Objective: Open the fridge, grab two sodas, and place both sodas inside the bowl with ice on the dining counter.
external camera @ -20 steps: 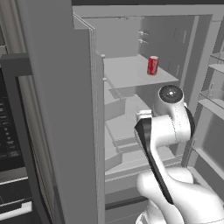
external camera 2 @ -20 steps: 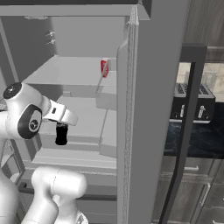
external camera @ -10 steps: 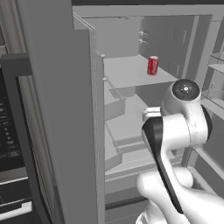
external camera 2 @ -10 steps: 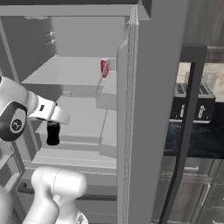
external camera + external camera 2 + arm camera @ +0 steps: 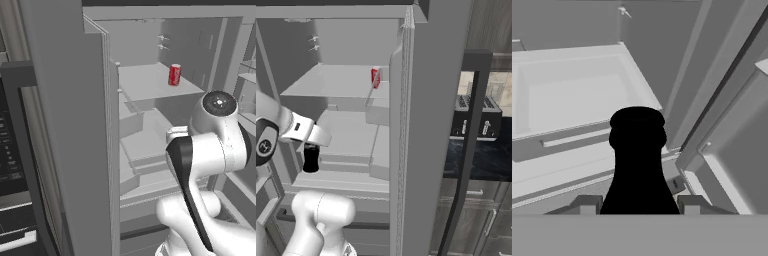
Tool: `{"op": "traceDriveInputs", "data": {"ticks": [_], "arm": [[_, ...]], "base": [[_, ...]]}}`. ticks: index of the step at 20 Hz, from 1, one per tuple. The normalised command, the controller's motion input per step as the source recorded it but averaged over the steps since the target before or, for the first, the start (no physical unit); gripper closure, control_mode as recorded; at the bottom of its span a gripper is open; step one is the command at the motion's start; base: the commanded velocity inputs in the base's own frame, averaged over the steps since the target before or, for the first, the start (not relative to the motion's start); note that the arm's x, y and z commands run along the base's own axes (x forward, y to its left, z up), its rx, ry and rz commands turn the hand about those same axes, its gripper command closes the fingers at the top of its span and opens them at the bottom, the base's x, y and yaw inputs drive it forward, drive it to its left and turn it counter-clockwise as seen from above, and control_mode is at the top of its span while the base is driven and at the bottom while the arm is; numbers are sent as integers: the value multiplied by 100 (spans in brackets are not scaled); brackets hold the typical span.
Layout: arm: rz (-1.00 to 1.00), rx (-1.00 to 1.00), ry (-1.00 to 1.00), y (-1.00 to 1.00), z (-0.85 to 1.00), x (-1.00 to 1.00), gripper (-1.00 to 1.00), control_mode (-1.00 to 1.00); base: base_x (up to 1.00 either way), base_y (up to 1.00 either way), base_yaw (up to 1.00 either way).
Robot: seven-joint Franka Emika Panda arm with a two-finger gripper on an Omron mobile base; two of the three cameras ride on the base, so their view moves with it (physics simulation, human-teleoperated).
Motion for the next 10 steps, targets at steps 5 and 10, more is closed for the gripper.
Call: {"op": "traceDriveInputs", "data": {"ticks": [5,10], "arm": [[0,0,0,0,-3,0,100,100],[0,0,0,0,0,0,100,100]], "base": [[-46,0,-6],[-46,17,-32]]}}
